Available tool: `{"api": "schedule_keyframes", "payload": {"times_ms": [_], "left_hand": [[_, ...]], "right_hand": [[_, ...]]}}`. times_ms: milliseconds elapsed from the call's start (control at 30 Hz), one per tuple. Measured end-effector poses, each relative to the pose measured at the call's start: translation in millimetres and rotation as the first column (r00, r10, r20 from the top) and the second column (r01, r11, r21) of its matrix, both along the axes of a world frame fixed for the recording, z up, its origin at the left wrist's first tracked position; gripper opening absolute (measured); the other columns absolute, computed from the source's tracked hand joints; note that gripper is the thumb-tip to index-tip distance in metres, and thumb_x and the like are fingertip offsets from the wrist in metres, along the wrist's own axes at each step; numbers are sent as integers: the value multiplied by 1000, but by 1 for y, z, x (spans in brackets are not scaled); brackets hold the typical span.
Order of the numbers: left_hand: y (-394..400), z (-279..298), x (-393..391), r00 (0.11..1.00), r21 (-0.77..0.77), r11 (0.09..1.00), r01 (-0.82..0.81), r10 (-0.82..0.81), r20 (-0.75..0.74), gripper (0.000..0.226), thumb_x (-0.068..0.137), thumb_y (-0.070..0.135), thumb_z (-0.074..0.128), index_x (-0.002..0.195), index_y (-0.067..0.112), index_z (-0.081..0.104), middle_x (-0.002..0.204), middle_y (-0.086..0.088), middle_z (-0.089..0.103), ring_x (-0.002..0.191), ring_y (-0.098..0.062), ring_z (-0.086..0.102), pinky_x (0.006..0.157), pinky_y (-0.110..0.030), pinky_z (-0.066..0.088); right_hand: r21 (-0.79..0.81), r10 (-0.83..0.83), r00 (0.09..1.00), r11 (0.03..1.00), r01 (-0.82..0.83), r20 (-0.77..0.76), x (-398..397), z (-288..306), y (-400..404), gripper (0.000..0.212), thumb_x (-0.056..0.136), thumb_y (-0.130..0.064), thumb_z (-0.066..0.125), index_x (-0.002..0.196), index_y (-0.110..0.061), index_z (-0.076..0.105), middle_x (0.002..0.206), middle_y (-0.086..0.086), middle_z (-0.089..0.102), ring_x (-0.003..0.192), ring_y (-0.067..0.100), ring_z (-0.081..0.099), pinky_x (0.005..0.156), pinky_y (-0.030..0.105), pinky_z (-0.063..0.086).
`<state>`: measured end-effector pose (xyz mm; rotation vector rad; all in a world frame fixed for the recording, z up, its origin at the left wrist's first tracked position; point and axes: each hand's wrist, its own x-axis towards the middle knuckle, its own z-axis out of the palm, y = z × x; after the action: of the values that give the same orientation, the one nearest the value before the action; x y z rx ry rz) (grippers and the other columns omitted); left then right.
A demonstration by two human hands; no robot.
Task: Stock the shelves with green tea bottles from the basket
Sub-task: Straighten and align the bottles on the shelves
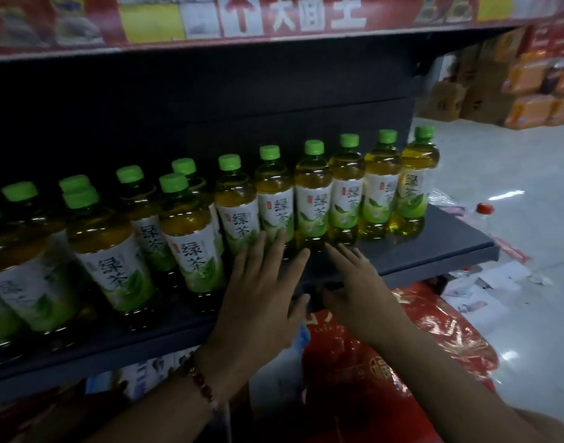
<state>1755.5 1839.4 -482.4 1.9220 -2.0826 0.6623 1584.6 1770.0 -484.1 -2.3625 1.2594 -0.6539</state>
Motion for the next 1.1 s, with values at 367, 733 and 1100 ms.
{"api": "schedule_keyframes", "payload": {"times_ms": [367, 733, 1100], "left_hand": [[117, 15, 83, 976, -142, 966, -217, 219, 1, 52, 98, 42, 42, 146, 21, 47, 157, -11, 36, 143, -32, 32, 114, -49, 27], [182, 8, 181, 841, -247, 821, -515, 427, -333, 74, 91, 29, 66, 155, 21, 28, 163, -20, 11, 149, -41, 15, 114, -61, 27], [204, -15, 243, 489, -152, 878, -454, 103, -866, 101, 91, 38, 67, 149, 54, -16, 161, 13, 21, 144, -8, 30, 111, -39, 38]], "right_hand": [[-110, 256, 821, 966, -234, 510, 111, 6, 52, 48, 90, -18, 69, 130, -30, 46, 119, -9, 47, 111, 1, 45, 91, 21, 38], [167, 291, 849, 903, -396, 442, 180, -13, 106, 72, 94, -33, 64, 153, -36, 24, 147, -17, 39, 131, 3, 43, 108, 26, 40], [100, 224, 821, 942, -321, 524, 230, -15, 110, 66, 87, -24, 75, 139, -42, 39, 131, -30, 51, 123, -9, 47, 102, 17, 37]]}}
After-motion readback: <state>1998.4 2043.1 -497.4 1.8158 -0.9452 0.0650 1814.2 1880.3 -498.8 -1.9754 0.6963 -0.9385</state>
